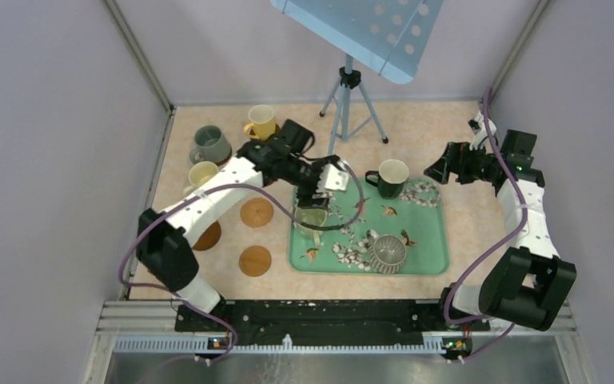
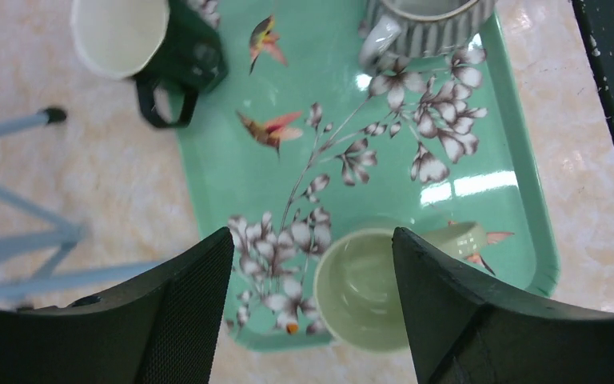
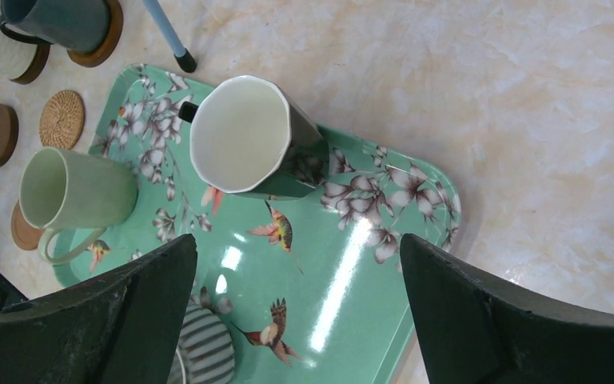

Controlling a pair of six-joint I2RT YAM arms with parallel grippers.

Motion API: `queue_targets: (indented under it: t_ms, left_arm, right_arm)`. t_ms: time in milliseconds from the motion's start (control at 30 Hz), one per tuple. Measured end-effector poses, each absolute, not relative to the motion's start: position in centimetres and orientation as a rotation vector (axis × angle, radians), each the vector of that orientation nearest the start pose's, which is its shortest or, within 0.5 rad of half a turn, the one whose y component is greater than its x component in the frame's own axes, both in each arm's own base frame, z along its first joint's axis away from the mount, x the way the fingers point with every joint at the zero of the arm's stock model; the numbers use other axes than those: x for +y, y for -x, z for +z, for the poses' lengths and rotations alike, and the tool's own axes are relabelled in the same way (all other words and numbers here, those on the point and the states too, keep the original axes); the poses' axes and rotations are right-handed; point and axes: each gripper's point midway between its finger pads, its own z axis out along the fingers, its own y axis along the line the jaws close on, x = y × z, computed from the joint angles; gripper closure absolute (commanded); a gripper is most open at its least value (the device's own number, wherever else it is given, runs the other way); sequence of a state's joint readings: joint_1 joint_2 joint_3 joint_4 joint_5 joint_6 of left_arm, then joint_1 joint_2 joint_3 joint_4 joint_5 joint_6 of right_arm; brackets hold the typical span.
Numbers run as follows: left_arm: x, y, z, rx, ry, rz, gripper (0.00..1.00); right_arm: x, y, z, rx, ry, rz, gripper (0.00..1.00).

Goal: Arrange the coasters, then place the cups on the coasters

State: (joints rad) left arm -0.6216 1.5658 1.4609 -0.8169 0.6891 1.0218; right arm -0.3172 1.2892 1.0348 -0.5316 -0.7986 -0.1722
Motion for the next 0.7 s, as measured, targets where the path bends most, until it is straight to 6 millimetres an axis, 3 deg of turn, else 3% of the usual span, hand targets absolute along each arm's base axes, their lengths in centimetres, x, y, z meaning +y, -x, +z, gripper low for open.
queue_targets:
  t_ms: [133, 367, 533, 700]
  left_arm:
    - [-34.4, -24.7, 18.2, 1.232, -2.096, -0.63, 0.25]
    - [-40.6, -22.3, 13.6, 1.057, -2.364, -0.534, 0.28]
    - [-42.5, -21.6, 11.2, 0.992, -2.465, -0.468, 0.3]
    - [-42.7, -20.6, 8.3, 0.978, -2.563, -0.419, 0.34]
  right_arm:
    - [1.7, -33.5, 19.1, 2.149, 0.214, 0.652, 0.04]
    - [1.5, -33.5, 19.0, 2.156, 0.207, 0.638, 0.04]
    - [1.4, -33.4, 18.9, 2.164, 0.202, 0.635, 0.04]
    - [1.4, -33.4, 18.9, 2.165, 0.201, 0.632, 0.04]
